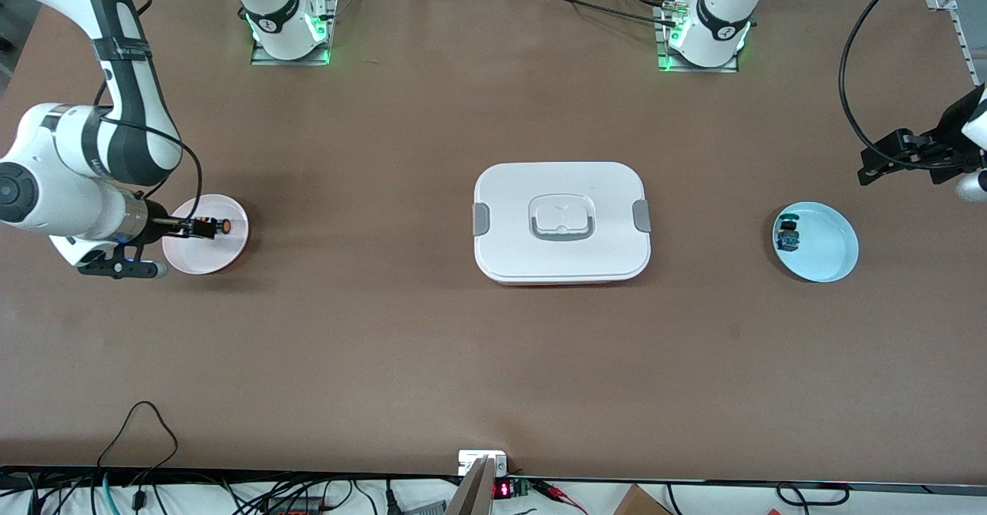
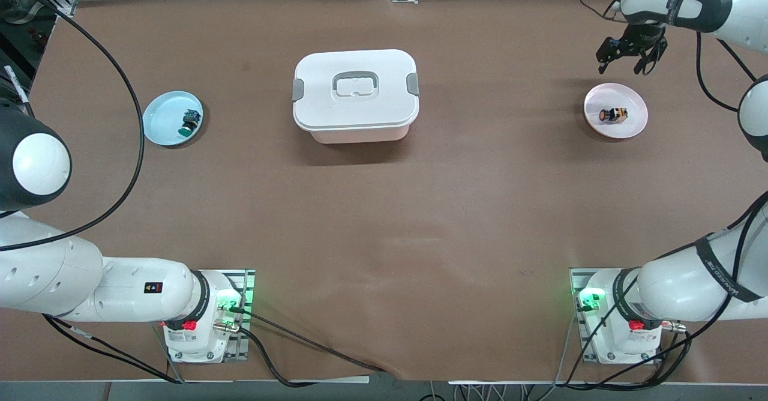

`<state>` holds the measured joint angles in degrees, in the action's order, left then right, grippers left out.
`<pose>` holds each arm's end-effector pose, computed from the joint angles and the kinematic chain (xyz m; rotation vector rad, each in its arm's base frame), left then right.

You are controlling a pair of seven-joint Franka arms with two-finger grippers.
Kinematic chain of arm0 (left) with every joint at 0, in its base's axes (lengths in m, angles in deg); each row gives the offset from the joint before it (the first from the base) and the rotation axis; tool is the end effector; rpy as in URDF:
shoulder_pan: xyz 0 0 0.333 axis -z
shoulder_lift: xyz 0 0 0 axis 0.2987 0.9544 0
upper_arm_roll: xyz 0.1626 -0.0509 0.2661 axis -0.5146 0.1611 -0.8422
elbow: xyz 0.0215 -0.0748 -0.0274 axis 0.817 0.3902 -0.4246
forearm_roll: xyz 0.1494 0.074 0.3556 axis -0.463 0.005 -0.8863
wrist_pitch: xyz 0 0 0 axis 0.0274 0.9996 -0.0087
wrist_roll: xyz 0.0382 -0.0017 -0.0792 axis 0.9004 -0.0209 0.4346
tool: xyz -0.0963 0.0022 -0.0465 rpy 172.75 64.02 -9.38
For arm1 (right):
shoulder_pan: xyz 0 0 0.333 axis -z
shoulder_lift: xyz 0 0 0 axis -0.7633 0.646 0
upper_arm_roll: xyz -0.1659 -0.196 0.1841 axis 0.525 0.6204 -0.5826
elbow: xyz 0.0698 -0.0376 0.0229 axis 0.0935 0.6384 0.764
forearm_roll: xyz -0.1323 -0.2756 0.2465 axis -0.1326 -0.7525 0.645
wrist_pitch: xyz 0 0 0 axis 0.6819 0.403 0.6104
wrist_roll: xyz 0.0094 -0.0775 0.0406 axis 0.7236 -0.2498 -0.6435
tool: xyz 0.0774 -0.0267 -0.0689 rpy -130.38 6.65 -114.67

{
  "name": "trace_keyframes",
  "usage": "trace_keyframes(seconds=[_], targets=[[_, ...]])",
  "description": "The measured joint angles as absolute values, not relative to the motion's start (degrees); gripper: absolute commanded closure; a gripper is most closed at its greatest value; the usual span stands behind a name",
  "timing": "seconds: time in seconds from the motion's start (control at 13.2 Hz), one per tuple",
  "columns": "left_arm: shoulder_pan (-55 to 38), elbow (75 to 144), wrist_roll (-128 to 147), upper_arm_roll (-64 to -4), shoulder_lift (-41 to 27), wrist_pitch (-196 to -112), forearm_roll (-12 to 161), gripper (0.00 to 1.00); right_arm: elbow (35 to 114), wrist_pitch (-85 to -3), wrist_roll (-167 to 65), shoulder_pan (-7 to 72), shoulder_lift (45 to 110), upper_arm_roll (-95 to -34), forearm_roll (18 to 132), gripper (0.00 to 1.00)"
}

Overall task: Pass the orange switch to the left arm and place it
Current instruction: 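Lower the right gripper and close it on the orange switch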

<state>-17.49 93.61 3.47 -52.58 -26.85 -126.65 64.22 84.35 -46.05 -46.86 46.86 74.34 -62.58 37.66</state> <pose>0.5859 0.0094 0.6177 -3.1195 -0.0341 -0.0098 0.6011 -0.0451 0.3068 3.0841 -0.0842 -0.3041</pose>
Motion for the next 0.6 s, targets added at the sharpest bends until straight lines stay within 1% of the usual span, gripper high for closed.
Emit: trace_keyframes(seconds=[0.23, 0.45, 0.6], targets=[[-17.49, 93.61, 3.47, -52.58, -26.85, -126.65, 64.22, 0.00, 86.88, -48.62, -46.88, 47.36, 74.75, -62.55, 37.62, 0.00], [-17.49, 93.61, 3.47, -52.58, -26.85, -126.42, 64.22, 0.00, 89.58, -54.58, -47.36, 48.11, 75.66, -62.50, 36.55, 0.00], [-17.49, 93.61, 3.47, -52.58, -26.85, -126.39, 64.22, 0.00, 90.81, -56.55, -48.35, 48.65, 76.23, -62.49, 36.07, 0.00]])
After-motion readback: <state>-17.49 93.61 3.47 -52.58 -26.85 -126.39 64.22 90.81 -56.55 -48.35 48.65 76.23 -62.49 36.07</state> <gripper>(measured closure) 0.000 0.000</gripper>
